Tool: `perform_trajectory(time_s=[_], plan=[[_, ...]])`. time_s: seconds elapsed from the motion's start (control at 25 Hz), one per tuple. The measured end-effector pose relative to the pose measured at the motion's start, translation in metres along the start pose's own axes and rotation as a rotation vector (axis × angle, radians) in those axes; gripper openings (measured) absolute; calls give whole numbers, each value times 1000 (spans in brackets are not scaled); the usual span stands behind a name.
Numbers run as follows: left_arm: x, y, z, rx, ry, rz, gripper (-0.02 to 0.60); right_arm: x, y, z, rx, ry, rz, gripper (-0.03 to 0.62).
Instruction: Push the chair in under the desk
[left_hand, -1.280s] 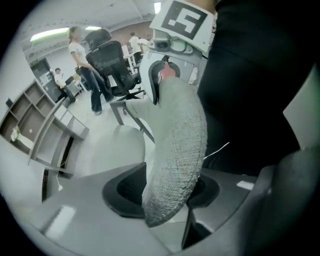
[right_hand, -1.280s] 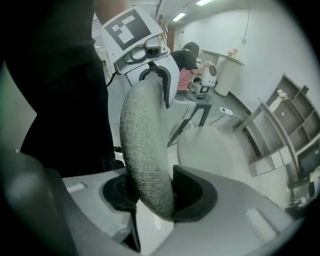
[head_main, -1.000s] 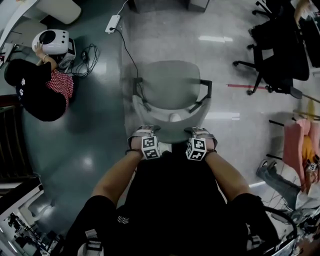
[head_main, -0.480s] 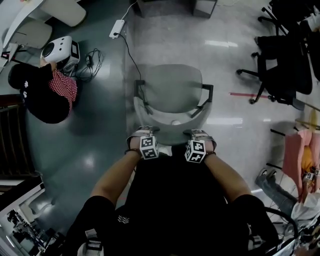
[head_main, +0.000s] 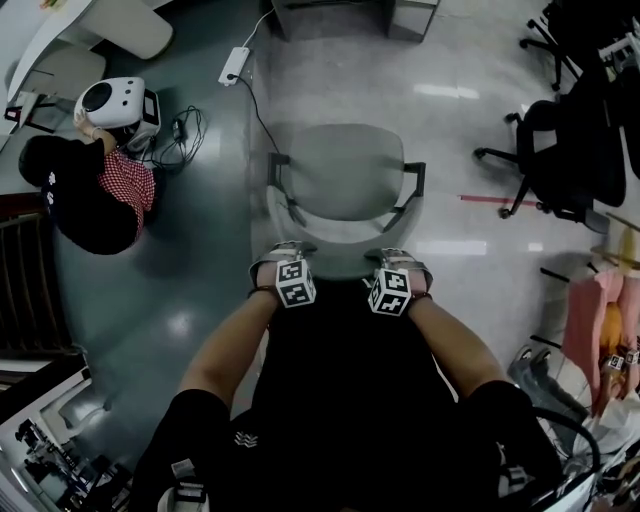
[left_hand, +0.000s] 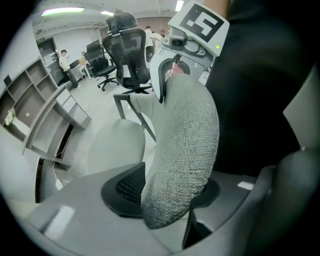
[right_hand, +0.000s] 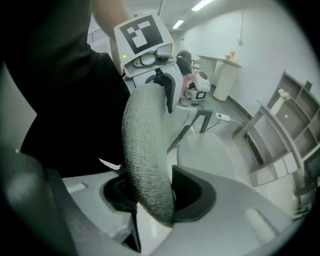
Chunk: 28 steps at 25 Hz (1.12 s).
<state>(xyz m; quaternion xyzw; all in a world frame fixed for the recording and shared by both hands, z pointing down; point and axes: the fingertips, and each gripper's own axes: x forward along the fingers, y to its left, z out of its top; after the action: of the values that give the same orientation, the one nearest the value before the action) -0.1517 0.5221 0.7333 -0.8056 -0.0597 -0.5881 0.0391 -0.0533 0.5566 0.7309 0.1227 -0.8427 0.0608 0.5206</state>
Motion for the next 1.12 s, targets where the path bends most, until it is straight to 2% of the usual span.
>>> perform_trajectory(time_s=[0.48,0.92,1.12], plan=[[1,49,-3,7,-2,-24,201,8,-48,5,27,38,27,153],[15,122,8,-4,-5,-16,190,18,-131,-10,44,112,25,160],[13,155,7,4,-13,-26,189,20,-165,-3,54,118,16,163]])
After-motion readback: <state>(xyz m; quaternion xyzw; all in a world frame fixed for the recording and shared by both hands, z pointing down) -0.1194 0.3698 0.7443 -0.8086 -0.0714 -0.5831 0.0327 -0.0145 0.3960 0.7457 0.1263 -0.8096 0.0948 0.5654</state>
